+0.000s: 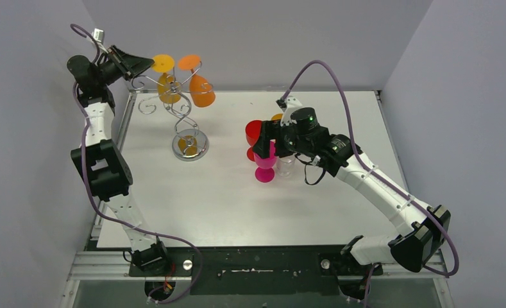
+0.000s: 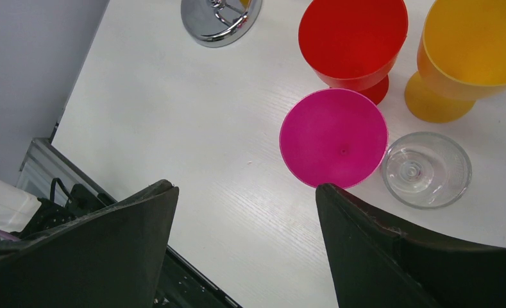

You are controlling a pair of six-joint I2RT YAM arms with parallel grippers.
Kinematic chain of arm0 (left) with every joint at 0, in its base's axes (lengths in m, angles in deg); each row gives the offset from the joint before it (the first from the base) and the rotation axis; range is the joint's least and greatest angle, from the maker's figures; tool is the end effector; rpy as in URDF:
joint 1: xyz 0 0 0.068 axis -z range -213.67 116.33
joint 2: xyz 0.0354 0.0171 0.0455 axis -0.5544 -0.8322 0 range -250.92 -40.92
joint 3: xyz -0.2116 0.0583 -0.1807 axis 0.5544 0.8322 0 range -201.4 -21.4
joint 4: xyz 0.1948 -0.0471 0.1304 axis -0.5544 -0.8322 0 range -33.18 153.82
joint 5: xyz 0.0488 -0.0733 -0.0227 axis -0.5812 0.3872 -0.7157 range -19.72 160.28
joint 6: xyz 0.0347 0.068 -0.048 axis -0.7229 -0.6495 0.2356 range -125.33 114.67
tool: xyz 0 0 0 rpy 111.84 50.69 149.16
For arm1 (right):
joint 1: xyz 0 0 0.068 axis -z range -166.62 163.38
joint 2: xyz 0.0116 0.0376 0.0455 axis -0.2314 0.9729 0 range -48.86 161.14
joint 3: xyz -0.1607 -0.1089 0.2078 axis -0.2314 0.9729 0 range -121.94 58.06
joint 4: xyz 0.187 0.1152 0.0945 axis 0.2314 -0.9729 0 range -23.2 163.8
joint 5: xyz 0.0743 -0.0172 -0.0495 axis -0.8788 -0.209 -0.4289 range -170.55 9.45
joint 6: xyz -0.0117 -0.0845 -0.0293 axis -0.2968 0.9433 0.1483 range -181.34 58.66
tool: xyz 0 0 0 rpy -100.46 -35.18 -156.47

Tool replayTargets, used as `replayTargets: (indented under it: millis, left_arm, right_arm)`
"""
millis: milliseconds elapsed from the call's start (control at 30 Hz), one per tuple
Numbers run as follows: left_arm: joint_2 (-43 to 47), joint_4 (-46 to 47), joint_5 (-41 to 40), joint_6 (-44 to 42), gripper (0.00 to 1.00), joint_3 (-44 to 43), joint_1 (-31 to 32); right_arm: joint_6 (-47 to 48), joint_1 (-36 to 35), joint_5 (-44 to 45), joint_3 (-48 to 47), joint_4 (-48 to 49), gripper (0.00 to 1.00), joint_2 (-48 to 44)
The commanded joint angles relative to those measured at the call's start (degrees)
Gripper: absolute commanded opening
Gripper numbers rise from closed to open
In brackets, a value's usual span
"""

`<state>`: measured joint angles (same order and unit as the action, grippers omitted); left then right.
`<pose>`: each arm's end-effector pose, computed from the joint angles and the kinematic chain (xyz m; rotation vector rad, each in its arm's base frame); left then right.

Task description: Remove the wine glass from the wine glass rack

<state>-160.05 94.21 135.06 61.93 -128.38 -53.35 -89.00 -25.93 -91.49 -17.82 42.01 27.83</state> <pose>0.4820 0.0949 0.4005 -0.0616 1.5910 -1.3627 0.2281 0.2065 0.3563 -0.3471 2.2352 0.8630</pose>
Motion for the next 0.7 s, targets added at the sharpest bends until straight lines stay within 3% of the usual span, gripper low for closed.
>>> replayTargets:
  millis: [0,33,133,400,667]
  left_arm:
    - [-0.70,-9.40,1.52,-7.32,0.21,-3.04,2.01]
    - [-0.60,-10.37,1.31,-8.03,0.21,-3.32,2.08]
    - [-0.15,-12.41,0.87,-9.80,0.07,-3.92,2.13]
    - [0.50,-12.40,0.18,-9.50,0.00,-3.42,2.13]
    - [3.34,4.89,-1.90,5.06,0.00,2.03,0.87]
  right_arm:
    - [-0.29,0.13,0.35,-0.95,0.94,0.81,-0.45]
    - [-0.29,0.17,0.43,-0.86,0.88,0.81,-0.52]
    - [-0.20,0.04,0.48,-0.77,0.97,0.82,-0.66]
    - [-0.20,0.11,0.29,-0.69,1.06,0.82,-0.57]
    - [-0.14,0.02,0.03,-0.78,1.16,0.82,-0.31]
